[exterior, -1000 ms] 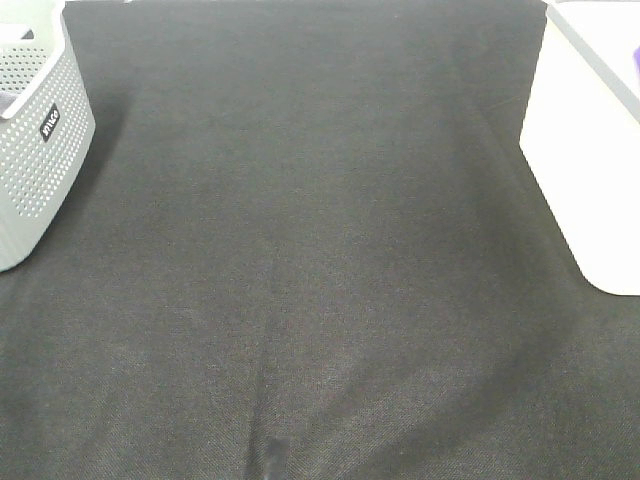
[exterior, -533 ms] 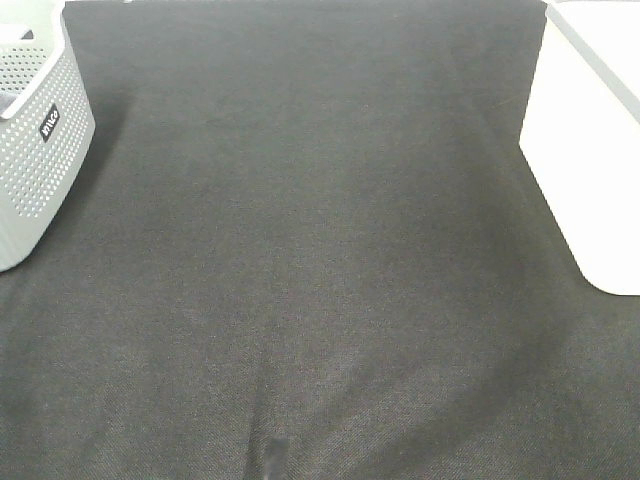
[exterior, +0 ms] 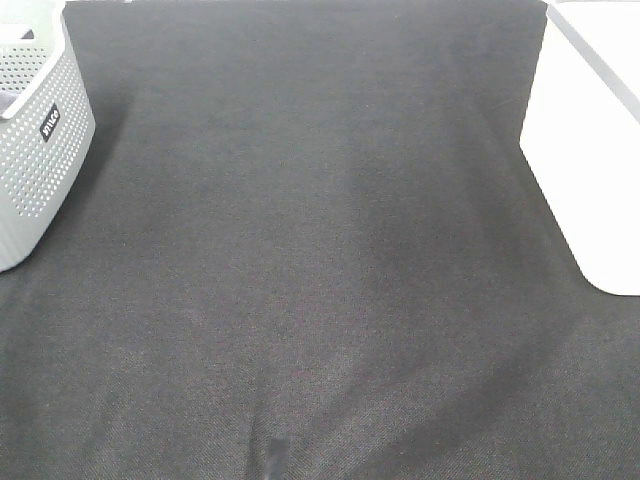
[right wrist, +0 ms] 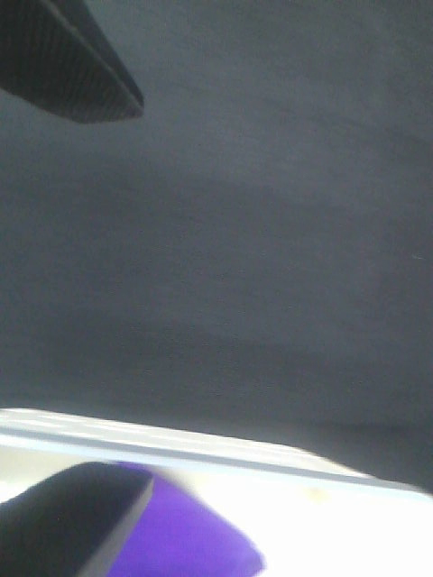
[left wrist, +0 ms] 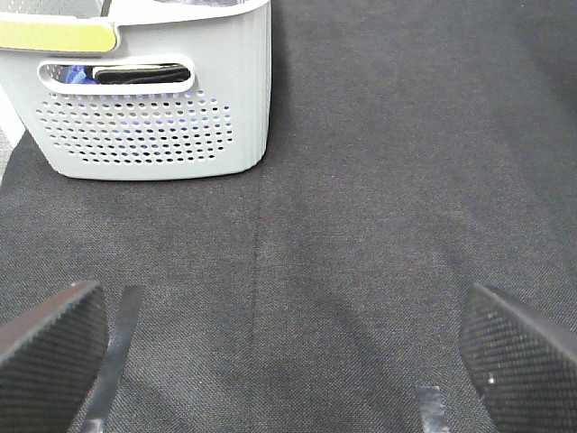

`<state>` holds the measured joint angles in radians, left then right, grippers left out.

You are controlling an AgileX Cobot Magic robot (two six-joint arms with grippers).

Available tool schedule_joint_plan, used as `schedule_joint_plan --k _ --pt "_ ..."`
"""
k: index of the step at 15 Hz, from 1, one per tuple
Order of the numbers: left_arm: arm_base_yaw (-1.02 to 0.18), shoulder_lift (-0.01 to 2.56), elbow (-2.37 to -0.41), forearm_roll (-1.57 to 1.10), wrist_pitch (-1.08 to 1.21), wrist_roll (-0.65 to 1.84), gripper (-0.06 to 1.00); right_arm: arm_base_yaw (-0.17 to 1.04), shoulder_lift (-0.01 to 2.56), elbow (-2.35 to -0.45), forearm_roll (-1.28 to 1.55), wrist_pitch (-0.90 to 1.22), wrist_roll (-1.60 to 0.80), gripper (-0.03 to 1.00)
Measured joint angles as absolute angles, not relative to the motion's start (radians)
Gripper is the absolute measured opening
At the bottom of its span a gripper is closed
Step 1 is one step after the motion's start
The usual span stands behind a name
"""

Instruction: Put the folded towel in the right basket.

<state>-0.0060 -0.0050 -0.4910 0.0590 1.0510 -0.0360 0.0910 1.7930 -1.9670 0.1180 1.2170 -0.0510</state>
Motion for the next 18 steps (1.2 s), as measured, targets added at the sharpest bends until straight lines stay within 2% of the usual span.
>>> schedule_joint_plan --k 1,2,3,5,9,13,16,18 --pt "-0.006 -0.005 -0.491 0.059 1.051 -0.036 0.99 0.091 1.697 -1.846 0.115 1.214 -0.05 0.97" --pt "-0.006 -0.005 -0.491 0.059 1.051 -0.036 0.99 0.091 1.697 -1.846 0.115 1.214 -0.05 0.97" --pt "-0.006 -0.005 -0.491 0.059 1.051 -0.036 0.99 0.091 1.528 -1.606 0.089 1.182 -0.048 0.97" --pt "-0.006 -0.005 -0.491 0.059 1.051 -0.036 0.99 0.091 1.254 -1.256 0.07 1.097 -0.048 0.97" --pt "-0.006 -0.005 -0.491 0.059 1.051 -0.036 0.99 0.091 0.728 -0.747 0.06 1.041 -0.042 0.96" --pt "-0.006 -0.005 -0.491 0.059 1.051 -0.036 0.99 0.091 0.257 -0.497 0.107 1.094 -0.029 0.96" --pt "-0.006 -0.005 -0.491 0.059 1.051 -0.036 0.99 0.091 0.05 -0.464 0.118 1.107 -0.049 0.96" --pt "-0.006 -0.005 -0.491 0.059 1.051 -0.036 0.99 0.091 -0.002 -0.461 0.12 1.106 -0.064 0.96"
